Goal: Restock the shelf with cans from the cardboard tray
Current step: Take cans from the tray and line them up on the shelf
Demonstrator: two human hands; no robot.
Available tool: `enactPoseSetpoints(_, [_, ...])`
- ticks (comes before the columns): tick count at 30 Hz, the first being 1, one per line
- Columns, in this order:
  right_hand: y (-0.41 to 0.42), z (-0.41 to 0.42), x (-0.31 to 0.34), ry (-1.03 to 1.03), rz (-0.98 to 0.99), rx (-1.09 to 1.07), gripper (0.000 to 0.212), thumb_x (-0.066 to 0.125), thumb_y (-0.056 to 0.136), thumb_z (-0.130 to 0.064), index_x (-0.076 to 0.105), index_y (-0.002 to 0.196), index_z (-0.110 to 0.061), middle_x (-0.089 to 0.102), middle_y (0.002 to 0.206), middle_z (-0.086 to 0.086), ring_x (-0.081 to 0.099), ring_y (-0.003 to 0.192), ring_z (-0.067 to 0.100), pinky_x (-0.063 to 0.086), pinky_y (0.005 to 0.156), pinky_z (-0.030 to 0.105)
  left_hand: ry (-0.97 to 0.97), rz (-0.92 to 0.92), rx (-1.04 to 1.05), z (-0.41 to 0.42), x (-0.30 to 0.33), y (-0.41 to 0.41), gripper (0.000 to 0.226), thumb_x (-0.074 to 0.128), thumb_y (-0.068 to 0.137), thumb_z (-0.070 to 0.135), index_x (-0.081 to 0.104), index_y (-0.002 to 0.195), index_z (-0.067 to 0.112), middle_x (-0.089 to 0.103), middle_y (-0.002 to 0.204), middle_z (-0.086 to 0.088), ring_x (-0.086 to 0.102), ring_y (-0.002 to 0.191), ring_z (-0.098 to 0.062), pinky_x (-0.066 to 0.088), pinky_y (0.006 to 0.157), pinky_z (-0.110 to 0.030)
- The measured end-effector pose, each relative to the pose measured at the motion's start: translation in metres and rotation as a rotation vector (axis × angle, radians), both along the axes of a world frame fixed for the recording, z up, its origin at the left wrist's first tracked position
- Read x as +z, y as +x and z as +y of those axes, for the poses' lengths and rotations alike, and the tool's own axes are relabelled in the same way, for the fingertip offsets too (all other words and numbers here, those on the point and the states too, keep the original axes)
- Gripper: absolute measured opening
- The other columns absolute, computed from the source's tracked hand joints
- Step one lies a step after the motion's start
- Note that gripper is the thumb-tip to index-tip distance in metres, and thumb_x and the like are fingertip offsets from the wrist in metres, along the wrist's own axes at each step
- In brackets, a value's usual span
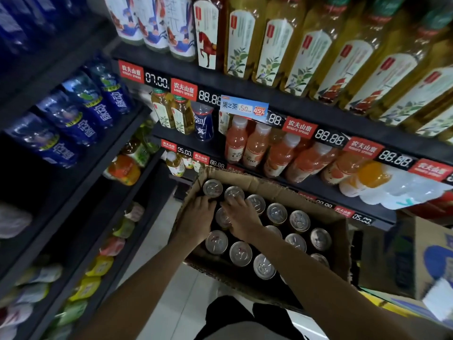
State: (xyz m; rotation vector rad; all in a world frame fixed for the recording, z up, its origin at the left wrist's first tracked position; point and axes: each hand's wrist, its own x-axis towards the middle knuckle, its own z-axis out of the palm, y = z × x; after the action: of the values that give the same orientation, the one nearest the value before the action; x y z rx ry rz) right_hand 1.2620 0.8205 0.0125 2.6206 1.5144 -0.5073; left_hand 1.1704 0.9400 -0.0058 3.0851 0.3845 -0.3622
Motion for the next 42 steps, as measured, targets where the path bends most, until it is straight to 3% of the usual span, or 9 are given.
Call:
enactPoseSetpoints(4, [0.005, 0.003, -0.005, -0.043, -0.026, 0.024, 0.068, 0.076, 0.068, -0.023, 0.047, 0.129, -0.015, 0.031, 0.139, 0.015, 0.034, 0.127, 0.034, 0.032, 0.101, 0.041, 0.128, 0.054, -0.038, 0.007, 0.005, 0.011, 0.061, 0.072, 0.075, 0.033, 0.041, 0.125, 0.013, 0.048, 0.120, -0.008, 0.049, 0.108, -0.024, 0.040, 0.091, -0.032])
enactPoseSetpoints(7, [0.010, 0.000, -0.007, -0.017, -0.009, 0.029, 0.082, 0.090, 0.029, -0.045, 0.064, 0.102, -0.018, 0.051, 0.116, 0.013, 0.057, 0.103, 0.031, 0.049, 0.081, 0.038, 0.164, 0.103, -0.014, 0.005, 0.009, 0.018, 0.059, 0.066, 0.082, 0.030, 0.034, 0.128, 0.011, 0.049, 0.123, -0.010, 0.050, 0.110, -0.023, 0.038, 0.093, -0.032])
enactPoseSetpoints(14, [0.011, -0.028, 0.043, 0.354, 0.326, -0.285, 0.072, 0.081, 0.062, -0.036, 0.045, 0.121, -0.018, 0.054, 0.122, 0.002, 0.050, 0.114, 0.021, 0.042, 0.093, 0.032, 0.177, 0.160, -0.064, 0.004, 0.035, 0.025, 0.063, 0.069, 0.080, 0.029, 0.039, 0.132, 0.010, 0.049, 0.127, -0.012, 0.052, 0.111, -0.027, 0.044, 0.091, -0.036])
enactPoseSetpoints(18, [0.021, -0.061, 0.093, 0.684, 0.704, -0.575, 0.061, 0.086, 0.062, -0.023, 0.047, 0.109, -0.024, 0.061, 0.099, -0.018, 0.059, 0.087, -0.007, 0.045, 0.073, 0.009, -0.252, -0.004, -0.003, 0.015, 0.098, 0.021, 0.066, 0.071, 0.077, 0.037, 0.041, 0.134, 0.023, 0.040, 0.137, -0.001, 0.037, 0.128, -0.022, 0.042, 0.096, -0.037])
enactPoseSetpoints(25, [0.041, -0.092, 0.174, 1.056, 1.083, -0.760, 0.047, 0.078, 0.068, -0.037, 0.056, 0.110, -0.030, 0.066, 0.105, -0.011, 0.066, 0.099, 0.010, 0.056, 0.081, 0.036, -0.905, -0.522, 0.112, 0.006, 0.201, 0.026, 0.053, 0.068, 0.075, 0.041, 0.050, 0.124, 0.036, 0.053, 0.119, 0.018, 0.050, 0.107, 0.009, 0.040, 0.083, -0.009])
enactPoseSetpoints(28, [0.048, -0.104, 0.212, 1.110, 1.058, -0.776, 0.010, 0.064, 0.082, -0.029, 0.056, 0.089, -0.032, 0.063, 0.081, -0.025, 0.065, 0.074, -0.009, 0.052, 0.064, 0.012, -1.138, -0.727, 0.165, -0.011, 0.237, 0.039, 0.049, 0.070, 0.075, 0.033, 0.052, 0.120, 0.035, 0.058, 0.116, 0.024, 0.052, 0.110, 0.007, 0.044, 0.079, -0.008])
enactPoseSetpoints(30, [0.052, -0.116, 0.237, 1.161, 1.021, -0.733, 0.012, 0.058, 0.087, -0.026, 0.052, 0.078, -0.031, 0.056, 0.070, -0.030, 0.059, 0.059, -0.016, 0.046, 0.052, 0.004, -1.203, -0.840, 0.174, -0.020, 0.261, 0.052, 0.049, 0.076, 0.073, 0.036, 0.055, 0.117, 0.034, 0.063, 0.113, 0.015, 0.055, 0.110, 0.001, 0.045, 0.083, -0.012])
enactPoseSetpoints(35, [0.062, -0.145, 0.301, 1.171, 0.845, -0.562, 0.029, 0.060, 0.071, -0.044, 0.060, 0.098, -0.032, 0.071, 0.090, -0.019, 0.066, 0.083, -0.005, 0.050, 0.063, 0.009, -1.272, -0.991, 0.087, -0.051, 0.330, 0.082, 0.026, 0.065, 0.072, 0.037, 0.067, 0.097, 0.033, 0.068, 0.098, 0.020, 0.060, 0.096, 0.003, 0.047, 0.072, -0.012])
enactPoseSetpoints(42, [0.091, -0.196, 0.392, 1.335, 0.533, -0.356, 0.029, 0.071, 0.072, -0.046, 0.060, 0.091, -0.026, 0.069, 0.075, -0.025, 0.065, 0.075, -0.008, 0.047, 0.061, 0.006, -1.060, -1.088, -0.213, -0.094, 0.435, 0.120, 0.031, 0.067, 0.067, 0.049, 0.069, 0.094, 0.033, 0.067, 0.096, 0.023, 0.060, 0.097, 0.005, 0.048, 0.071, -0.010])
